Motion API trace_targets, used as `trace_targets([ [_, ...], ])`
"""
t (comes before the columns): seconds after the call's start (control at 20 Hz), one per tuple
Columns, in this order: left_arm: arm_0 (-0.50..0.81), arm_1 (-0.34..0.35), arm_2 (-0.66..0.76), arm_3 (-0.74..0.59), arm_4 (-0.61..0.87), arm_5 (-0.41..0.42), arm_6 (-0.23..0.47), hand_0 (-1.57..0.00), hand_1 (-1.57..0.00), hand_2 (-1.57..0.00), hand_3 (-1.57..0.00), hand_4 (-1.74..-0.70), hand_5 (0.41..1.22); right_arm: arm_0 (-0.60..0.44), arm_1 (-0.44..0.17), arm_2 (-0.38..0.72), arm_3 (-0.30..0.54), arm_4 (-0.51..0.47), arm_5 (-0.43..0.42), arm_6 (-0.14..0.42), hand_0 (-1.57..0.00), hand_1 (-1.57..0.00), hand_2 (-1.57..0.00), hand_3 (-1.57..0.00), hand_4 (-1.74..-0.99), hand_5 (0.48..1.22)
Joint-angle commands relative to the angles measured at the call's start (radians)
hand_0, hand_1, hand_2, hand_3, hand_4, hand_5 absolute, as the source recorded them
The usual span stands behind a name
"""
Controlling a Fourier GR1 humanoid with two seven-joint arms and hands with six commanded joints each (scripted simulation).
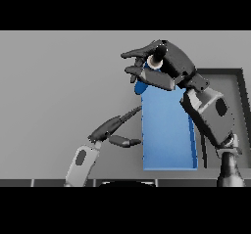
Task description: Pick up the blue pipe and place it into the blue bin.
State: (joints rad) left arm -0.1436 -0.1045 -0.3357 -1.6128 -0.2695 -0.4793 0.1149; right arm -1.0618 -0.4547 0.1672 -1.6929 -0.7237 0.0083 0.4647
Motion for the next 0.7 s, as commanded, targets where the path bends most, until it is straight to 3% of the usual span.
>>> trace_targets([
  [0.0,0.003,-0.002,-0.003,-0.001,-0.002,0.001,0.001,0.0,0.0,0.0,0.0,-0.89,0.425,-0.018,-0.016,-0.02,0.046,0.003,-0.009,0.004,-1.57,-1.57,-1.57,-1.57,-1.741,1.221],
  [0.15,-0.009,-0.005,-0.001,0.004,-0.006,0.007,-0.003,0.0,0.0,0.0,0.0,-0.89,0.412,0.006,-0.077,-0.063,0.149,0.026,0.017,-0.019,-1.57,-1.57,-1.57,-1.57,-1.741,1.221],
  [0.3,-0.01,0.015,0.007,0.008,-0.018,0.013,-0.024,0.0,0.0,0.0,0.0,-0.87,0.413,0.104,-0.13,-0.084,0.177,0.043,0.028,-0.02,-1.57,-1.57,-1.57,-1.57,-1.741,1.221],
  [0.5,0.004,0.023,0.0,-0.003,-0.013,0.002,-0.041,0.0,0.0,0.0,0.0,-0.87,0.419,0.267,-0.162,-0.088,0.129,0.041,-0.008,0.003,-1.57,-1.57,-1.57,-1.57,-1.741,1.221],
  [0.65,-0.002,0.011,0.004,-0.007,0.003,-0.003,-0.004,0.0,0.0,0.0,0.0,-0.87,0.422,0.414,-0.181,-0.076,0.07,0.051,-0.026,0.025,-1.57,-1.57,-1.57,-1.57,-1.741,1.221],
])
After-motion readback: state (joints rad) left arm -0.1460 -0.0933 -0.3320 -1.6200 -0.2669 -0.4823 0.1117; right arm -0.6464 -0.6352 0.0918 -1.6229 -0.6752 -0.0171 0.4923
